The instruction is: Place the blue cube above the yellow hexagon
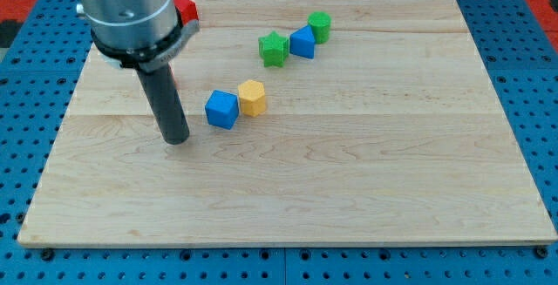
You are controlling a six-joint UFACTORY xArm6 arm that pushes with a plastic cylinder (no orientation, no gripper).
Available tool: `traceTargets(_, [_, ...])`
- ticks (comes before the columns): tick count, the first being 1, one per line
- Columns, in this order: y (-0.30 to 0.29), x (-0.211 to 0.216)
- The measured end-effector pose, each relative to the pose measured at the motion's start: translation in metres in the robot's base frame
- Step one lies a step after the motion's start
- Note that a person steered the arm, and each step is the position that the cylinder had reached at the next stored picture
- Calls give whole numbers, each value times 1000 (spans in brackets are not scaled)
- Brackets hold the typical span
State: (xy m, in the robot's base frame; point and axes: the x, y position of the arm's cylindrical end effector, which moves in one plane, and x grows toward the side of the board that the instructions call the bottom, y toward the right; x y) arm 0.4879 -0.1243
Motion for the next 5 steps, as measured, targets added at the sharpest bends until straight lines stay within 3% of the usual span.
traceTargets(1, [29,-26])
traceTargets(4, [103,-173])
traceTargets(5, [58,-164])
